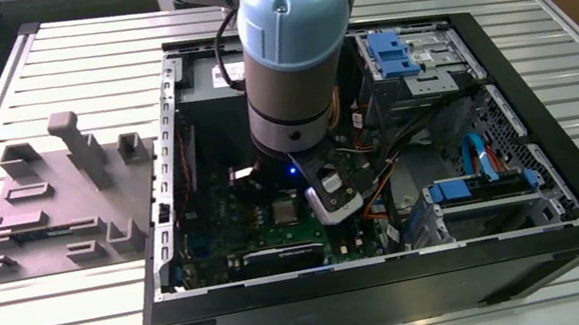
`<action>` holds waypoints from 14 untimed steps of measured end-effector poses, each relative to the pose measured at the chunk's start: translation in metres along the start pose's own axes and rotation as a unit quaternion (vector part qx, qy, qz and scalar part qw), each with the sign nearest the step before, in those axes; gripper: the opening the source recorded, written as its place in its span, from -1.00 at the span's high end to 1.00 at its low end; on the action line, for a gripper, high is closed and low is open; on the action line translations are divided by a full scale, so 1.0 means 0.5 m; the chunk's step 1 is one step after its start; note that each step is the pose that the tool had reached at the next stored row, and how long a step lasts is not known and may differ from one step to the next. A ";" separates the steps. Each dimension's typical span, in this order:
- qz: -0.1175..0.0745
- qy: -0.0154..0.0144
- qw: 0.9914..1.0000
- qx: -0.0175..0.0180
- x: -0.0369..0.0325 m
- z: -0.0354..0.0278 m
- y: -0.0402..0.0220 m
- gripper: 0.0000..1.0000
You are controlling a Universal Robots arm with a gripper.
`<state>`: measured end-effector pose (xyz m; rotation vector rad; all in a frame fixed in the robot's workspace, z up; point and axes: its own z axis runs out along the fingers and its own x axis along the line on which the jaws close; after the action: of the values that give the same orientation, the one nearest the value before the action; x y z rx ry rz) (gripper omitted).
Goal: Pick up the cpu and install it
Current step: 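Place the cpu into insertion slot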
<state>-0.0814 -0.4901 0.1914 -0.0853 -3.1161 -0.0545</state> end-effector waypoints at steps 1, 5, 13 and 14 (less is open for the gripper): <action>0.000 0.000 1.000 0.000 0.000 0.001 0.000 0.12; 0.000 0.000 1.000 0.000 0.000 0.002 0.000 0.12; 0.000 0.000 1.000 0.000 -0.001 0.004 0.000 0.12; 0.000 0.000 1.000 0.000 -0.001 0.004 0.000 0.12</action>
<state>-0.0807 -0.4901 0.1892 -0.0859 -3.1162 -0.0539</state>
